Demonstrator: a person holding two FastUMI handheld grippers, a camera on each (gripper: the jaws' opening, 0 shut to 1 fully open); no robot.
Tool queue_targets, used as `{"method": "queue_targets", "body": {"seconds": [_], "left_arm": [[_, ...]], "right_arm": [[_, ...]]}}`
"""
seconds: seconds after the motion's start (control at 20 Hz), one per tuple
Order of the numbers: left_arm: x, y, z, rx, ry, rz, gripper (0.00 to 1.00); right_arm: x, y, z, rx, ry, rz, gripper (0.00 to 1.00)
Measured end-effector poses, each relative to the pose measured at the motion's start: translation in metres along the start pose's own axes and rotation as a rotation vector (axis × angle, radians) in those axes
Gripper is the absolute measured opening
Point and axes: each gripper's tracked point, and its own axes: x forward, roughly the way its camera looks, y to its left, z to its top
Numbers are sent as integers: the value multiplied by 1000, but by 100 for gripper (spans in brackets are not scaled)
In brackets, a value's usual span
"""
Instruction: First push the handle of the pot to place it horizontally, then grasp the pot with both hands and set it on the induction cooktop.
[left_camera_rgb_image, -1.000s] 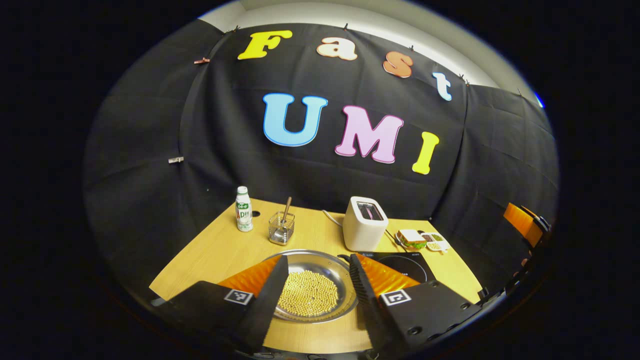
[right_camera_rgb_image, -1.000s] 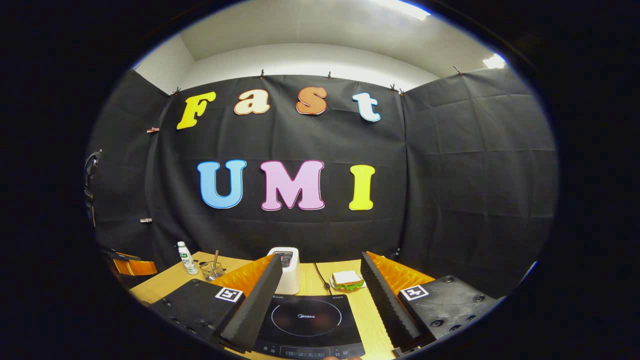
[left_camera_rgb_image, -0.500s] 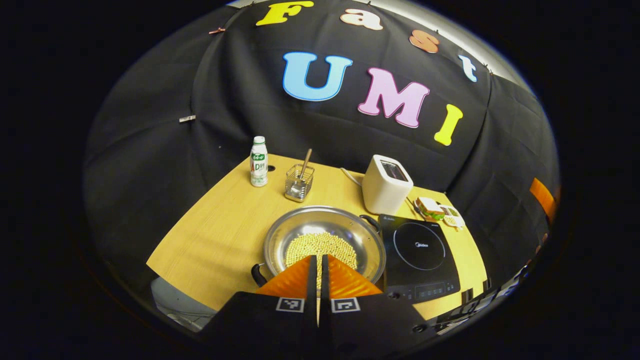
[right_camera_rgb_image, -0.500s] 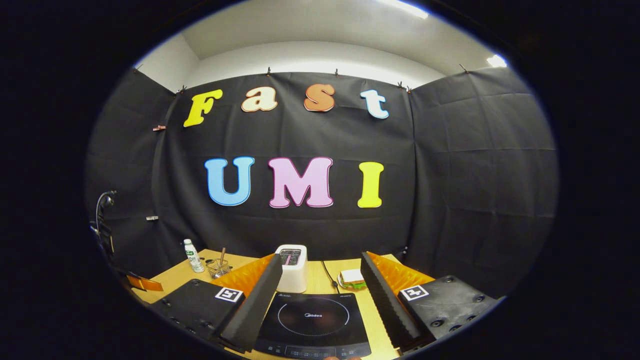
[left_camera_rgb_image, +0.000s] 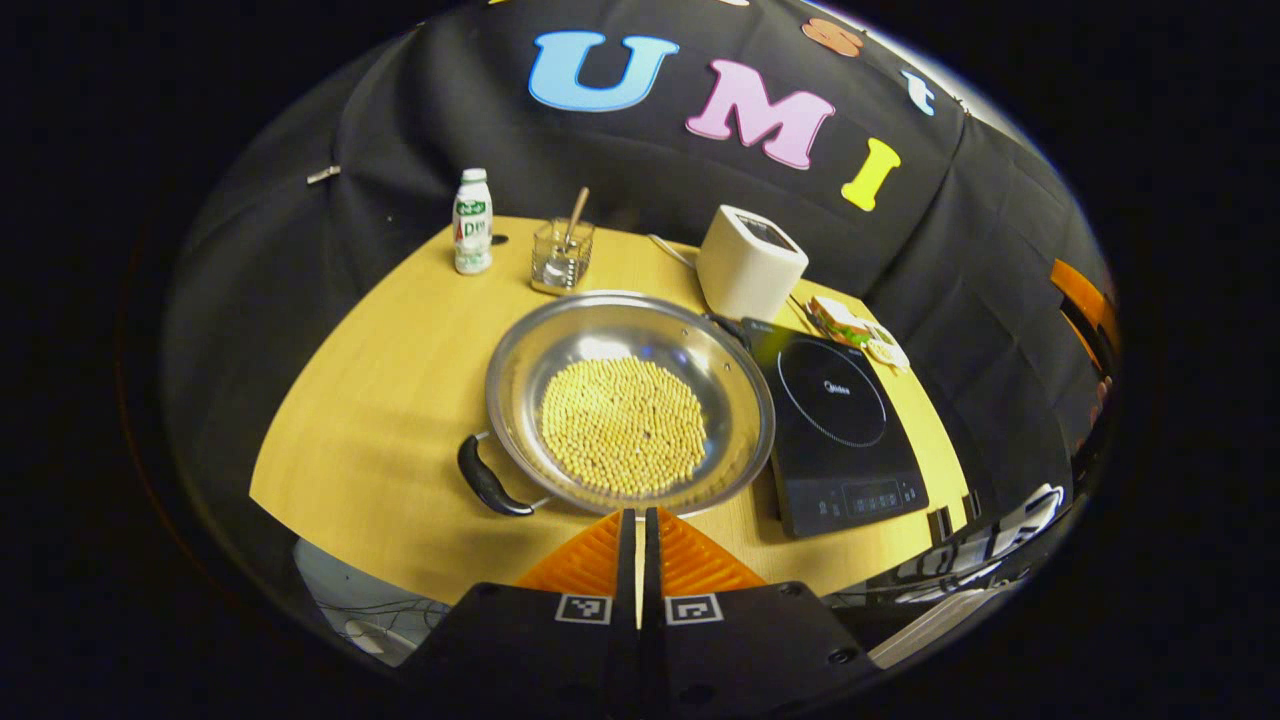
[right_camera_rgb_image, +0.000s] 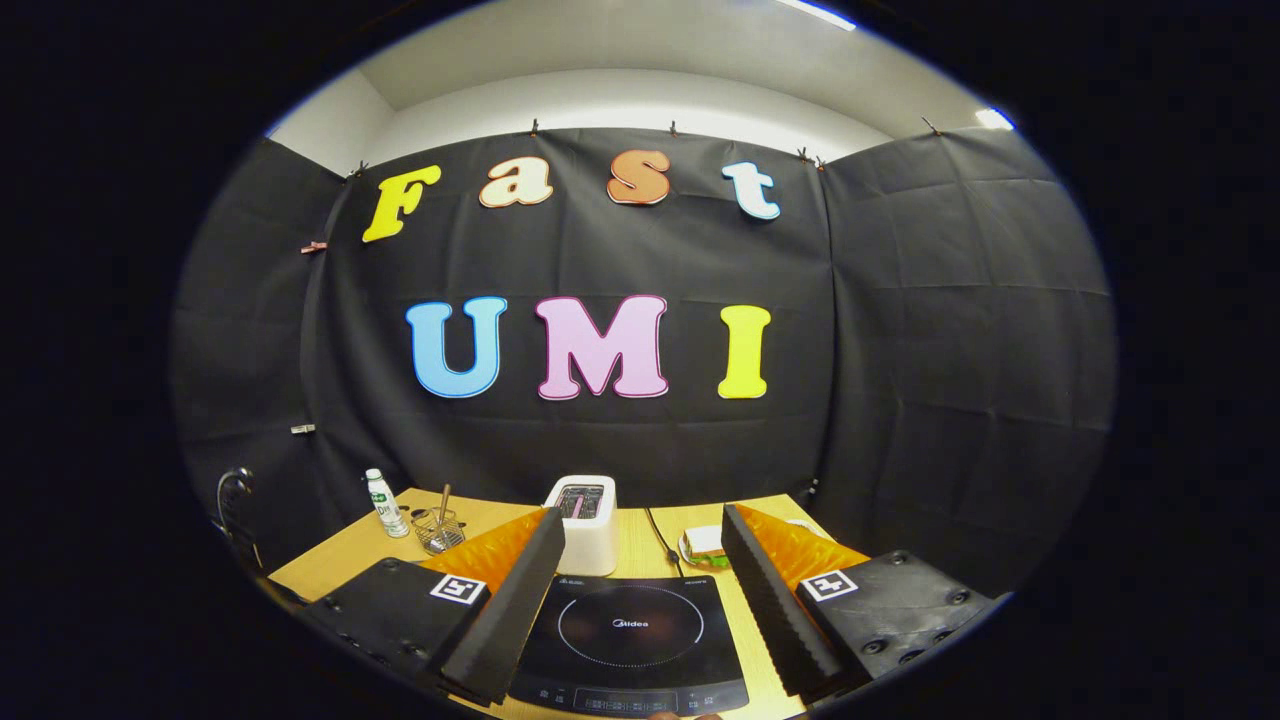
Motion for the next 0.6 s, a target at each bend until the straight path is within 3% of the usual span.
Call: {"method": "queue_targets", "body": {"seconds": [0.2, 0.45, 0.6], "left_arm": [[15, 13, -22, 20, 73, -2, 5], [38, 46, -31, 80, 150, 60, 5], [45, 53, -28, 61, 169, 58, 5]], "right_arm": [[-3, -2, -16, 10, 43, -12, 98], [-5, -3, -30, 24, 88, -23, 98], [-3, -5, -36, 18, 109, -38, 98]]}}
